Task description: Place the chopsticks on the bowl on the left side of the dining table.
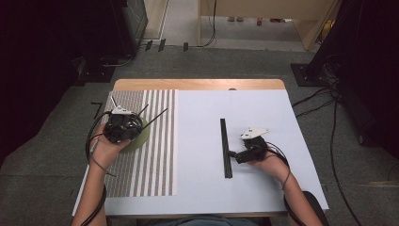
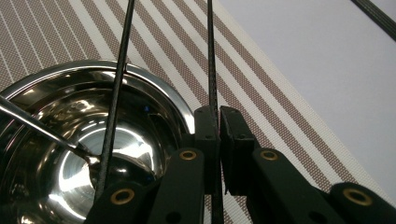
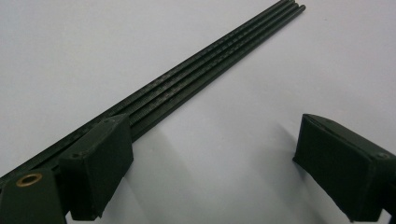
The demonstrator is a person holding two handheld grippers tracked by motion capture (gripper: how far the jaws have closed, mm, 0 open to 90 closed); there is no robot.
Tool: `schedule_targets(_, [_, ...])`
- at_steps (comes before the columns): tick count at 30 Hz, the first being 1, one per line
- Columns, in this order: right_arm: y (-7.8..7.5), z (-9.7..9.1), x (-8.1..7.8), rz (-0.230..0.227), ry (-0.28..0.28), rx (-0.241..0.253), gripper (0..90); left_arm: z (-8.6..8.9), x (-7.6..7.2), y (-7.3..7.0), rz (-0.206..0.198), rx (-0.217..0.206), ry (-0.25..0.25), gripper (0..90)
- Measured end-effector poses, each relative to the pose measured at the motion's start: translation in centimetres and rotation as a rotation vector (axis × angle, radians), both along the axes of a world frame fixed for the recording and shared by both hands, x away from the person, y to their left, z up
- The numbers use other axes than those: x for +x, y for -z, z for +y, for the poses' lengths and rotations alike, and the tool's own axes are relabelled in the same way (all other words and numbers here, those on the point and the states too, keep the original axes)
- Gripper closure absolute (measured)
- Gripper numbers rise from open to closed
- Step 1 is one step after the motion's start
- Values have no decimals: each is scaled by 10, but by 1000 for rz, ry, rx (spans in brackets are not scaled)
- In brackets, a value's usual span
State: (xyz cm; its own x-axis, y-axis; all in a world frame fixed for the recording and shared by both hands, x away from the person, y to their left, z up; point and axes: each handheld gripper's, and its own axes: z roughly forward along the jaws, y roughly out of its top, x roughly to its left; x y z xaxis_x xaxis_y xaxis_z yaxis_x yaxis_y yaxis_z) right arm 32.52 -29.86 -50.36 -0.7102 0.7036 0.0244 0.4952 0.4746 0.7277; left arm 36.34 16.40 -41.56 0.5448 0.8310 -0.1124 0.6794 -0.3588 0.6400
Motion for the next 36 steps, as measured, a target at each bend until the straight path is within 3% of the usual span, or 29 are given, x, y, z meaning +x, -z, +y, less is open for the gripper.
schedule_targets(18, [0,0,0,0,0,0,109,15,1,6,24,-2,-26,875])
schedule_targets(36, [0,0,0,-1,0,0,109,28,1,8,33,22,-46,874])
